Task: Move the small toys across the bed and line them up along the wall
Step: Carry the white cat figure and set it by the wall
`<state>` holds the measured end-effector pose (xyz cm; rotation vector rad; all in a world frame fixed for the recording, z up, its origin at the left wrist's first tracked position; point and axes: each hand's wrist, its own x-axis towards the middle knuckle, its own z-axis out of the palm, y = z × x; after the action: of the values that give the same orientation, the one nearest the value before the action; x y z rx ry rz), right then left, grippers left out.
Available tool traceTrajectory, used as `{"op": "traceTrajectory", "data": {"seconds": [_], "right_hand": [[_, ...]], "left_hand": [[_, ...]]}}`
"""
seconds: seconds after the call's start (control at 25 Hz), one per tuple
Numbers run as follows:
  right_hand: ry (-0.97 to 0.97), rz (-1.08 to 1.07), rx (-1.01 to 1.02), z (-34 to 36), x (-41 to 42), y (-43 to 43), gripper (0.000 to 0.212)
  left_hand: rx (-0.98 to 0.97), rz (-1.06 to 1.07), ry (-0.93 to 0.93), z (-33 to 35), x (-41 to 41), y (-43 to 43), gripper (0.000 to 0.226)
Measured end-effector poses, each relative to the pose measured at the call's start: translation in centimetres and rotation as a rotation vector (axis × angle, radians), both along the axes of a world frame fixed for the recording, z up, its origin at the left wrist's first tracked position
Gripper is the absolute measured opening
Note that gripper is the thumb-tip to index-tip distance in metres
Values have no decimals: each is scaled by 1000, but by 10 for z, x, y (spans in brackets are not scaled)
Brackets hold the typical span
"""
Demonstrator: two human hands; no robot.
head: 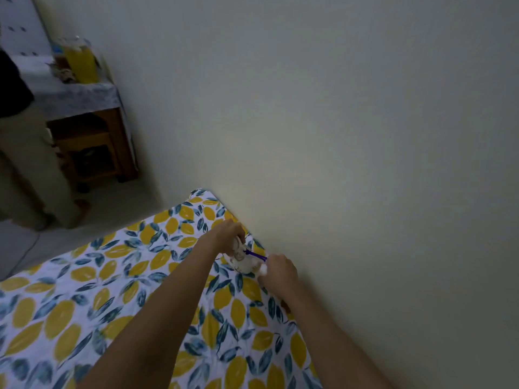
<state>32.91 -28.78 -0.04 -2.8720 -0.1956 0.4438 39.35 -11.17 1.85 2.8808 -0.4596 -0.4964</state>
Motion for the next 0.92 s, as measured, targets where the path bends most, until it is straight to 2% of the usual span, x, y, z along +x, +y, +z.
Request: {"op": "traceTrajectory", "data": {"seconds": [0.12, 0.24, 0.56, 0.68, 0.8, 0.92], "right_hand": [[35, -18, -8, -11, 4, -2, 23], [55, -47, 31, -20, 6, -4, 36], [49, -41, 45, -26, 10, -9, 29], [73, -25, -6, -28, 5, -8, 33], [57, -12, 35, -20, 2, -8, 52], [-93, 15, -10, 2, 2, -3, 51]], "left_hand": [[-16, -24, 2, -6, 15, -7, 41], [-25, -45, 1, -8, 27, -11, 44], [-18, -86, 32, -19, 40, -12, 49], [67, -118, -10, -22, 39, -13, 51], [196, -128, -61, -27, 30, -5, 75], [229, 12, -78, -21, 8, 13, 97]]}}
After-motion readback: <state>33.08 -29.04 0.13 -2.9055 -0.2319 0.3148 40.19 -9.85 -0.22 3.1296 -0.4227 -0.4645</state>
